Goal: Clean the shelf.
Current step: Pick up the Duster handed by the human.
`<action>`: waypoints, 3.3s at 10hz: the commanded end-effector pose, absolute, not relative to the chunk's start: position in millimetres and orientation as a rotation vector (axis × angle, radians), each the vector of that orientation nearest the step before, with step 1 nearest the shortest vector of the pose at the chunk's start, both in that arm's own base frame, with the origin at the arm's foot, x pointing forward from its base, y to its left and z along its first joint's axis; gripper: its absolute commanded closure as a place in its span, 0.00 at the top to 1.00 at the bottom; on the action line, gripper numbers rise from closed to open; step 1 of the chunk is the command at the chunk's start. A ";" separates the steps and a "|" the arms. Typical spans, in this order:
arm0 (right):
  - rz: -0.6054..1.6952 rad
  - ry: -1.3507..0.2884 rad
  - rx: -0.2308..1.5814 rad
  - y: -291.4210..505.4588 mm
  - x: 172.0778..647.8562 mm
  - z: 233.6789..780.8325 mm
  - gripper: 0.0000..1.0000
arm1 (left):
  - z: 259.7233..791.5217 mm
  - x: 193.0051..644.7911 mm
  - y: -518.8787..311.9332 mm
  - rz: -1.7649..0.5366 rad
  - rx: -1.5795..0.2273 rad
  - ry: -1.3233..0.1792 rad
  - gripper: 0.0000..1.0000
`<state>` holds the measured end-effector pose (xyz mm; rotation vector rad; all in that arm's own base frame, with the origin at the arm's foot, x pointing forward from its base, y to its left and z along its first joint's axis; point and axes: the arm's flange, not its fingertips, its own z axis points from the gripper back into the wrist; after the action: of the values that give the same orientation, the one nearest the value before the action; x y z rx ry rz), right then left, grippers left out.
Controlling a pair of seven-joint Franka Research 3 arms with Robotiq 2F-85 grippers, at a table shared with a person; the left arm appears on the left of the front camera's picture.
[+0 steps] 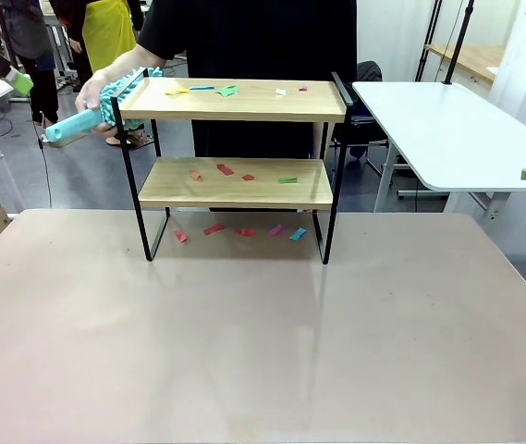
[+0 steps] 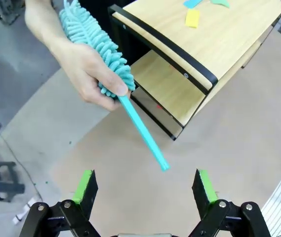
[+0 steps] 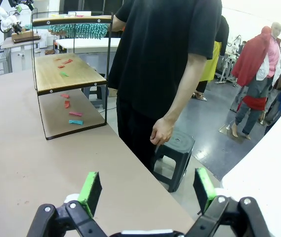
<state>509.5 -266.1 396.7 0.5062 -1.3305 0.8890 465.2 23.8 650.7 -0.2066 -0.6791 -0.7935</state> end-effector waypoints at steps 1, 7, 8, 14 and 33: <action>0.875 -1.324 0.498 -260.5 510.3 404.1 1.00 | 649.7 465.1 23.7 -0.790 -0.197 -0.673 1.00; 0.875 -1.324 0.498 -260.5 510.3 404.1 1.00 | 631.5 446.4 -56.1 -0.701 -0.035 -0.604 1.00; 0.875 -1.324 0.498 -260.5 510.3 404.1 1.00 | 625.1 450.6 -62.2 -0.679 -0.008 -0.589 1.00; 0.875 -1.324 0.498 -260.5 510.3 404.1 1.00 | 590.4 479.4 -71.7 -0.567 0.075 -0.570 1.00; 0.875 -1.324 0.498 -260.5 510.3 404.1 1.00 | 577.6 489.7 -64.0 -0.345 0.064 -0.518 0.00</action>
<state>509.8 -265.9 396.6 0.5066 -1.3327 0.8869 490.4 -62.9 573.8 0.0455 -0.5208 -0.4046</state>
